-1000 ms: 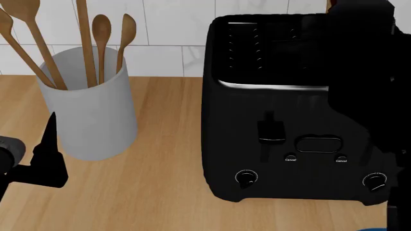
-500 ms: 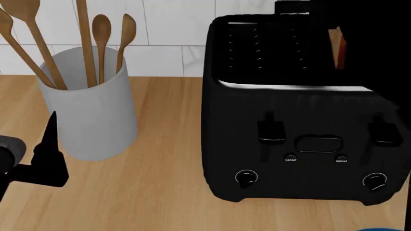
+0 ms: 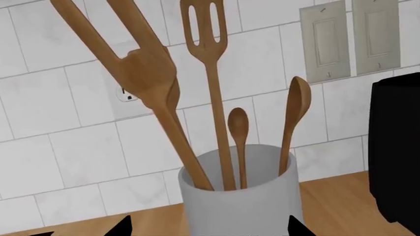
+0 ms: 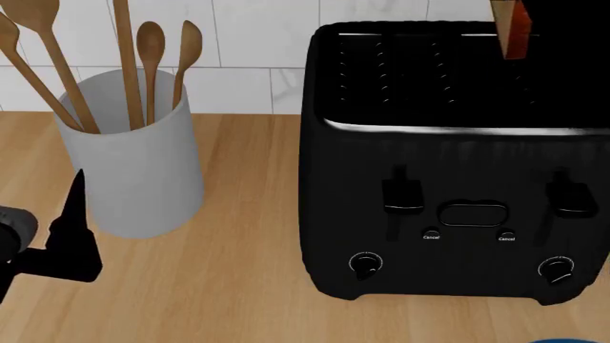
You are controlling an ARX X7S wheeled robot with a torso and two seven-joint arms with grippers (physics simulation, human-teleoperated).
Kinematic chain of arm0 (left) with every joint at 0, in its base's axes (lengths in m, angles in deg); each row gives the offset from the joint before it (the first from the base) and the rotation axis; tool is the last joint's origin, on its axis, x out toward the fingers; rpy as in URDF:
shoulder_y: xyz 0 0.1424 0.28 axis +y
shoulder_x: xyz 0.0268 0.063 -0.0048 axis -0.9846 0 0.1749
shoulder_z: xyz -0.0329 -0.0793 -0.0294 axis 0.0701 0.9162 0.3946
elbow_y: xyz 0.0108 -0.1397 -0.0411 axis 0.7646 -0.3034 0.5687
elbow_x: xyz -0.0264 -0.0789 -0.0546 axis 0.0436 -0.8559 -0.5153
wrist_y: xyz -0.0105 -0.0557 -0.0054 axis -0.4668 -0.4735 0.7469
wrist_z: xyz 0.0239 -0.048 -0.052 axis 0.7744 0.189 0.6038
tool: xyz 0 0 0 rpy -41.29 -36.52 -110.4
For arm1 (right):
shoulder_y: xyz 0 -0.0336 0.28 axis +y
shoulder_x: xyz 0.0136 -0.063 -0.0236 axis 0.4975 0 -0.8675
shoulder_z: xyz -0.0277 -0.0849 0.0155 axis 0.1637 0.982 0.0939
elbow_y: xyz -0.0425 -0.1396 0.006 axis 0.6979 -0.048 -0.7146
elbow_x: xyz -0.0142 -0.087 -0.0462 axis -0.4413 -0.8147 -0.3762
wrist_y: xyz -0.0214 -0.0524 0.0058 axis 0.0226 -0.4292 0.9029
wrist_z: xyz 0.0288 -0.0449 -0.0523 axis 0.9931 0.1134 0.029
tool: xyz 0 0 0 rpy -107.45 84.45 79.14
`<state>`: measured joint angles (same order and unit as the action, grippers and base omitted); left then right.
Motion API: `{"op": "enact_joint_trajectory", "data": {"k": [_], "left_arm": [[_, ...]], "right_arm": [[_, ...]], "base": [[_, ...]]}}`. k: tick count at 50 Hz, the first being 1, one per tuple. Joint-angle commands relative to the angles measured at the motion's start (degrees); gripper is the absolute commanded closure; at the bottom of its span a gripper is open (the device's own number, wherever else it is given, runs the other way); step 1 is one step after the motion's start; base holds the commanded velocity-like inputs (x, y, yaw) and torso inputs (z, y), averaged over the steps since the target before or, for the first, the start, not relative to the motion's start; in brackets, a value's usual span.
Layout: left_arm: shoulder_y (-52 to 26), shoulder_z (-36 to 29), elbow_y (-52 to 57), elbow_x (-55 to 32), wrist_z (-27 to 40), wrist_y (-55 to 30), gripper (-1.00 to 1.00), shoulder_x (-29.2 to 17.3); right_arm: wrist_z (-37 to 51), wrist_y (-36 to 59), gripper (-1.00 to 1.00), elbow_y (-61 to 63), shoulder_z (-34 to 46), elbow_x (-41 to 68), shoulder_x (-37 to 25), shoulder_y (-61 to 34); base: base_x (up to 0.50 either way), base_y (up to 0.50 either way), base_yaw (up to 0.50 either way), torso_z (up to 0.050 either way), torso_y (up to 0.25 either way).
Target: Place the toasted item on a plate.
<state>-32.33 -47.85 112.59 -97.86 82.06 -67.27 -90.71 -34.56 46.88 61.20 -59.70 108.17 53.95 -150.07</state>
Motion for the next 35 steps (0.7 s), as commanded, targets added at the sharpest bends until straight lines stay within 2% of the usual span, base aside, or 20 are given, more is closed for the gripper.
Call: {"op": "enact_joint_trajectory", "data": {"k": [1,10,18,24,29,35], "left_arm": [[0.5,0.4,0.7,-0.4,0.3,-0.2,-1.0,-0.3],[0.2,0.0,0.7,-0.5,0.2,-0.3,-1.0,-0.4],[0.1,-0.3,0.1,-0.3,0.2,0.4,-1.0,-0.3],[0.2,-1.0,-0.9,0.0,0.0,1.6,-1.0,0.0],[0.1,-1.2,-1.3,0.0,-0.2,2.0,-1.0,0.2],[0.0,-1.1,-1.0,-0.2,-0.1,2.0,-1.0,0.1]], "right_arm": [[8.9,10.0,1.0,7.8,-6.8,10.2,0.0,-1.5],[31.2,9.4,1.0,9.3,-5.9,37.6,-4.9,-2.9],[47.9,3.9,1.0,12.9,0.2,60.1,-9.7,-4.9],[53.7,-1.5,1.0,17.4,5.2,69.3,-13.6,-6.6],[54.2,-8.0,1.0,22.5,9.7,72.8,-18.3,-7.0],[54.3,-19.5,1.0,31.7,20.8,79.1,-26.5,-13.3]], "base": [[0.0,0.0,0.0,0.0,0.0],[0.0,0.0,0.0,0.0,0.0],[0.0,0.0,0.0,0.0,0.0],[0.0,0.0,0.0,0.0,0.0],[0.0,0.0,0.0,0.0,0.0],[0.0,0.0,0.0,0.0,0.0]]}}
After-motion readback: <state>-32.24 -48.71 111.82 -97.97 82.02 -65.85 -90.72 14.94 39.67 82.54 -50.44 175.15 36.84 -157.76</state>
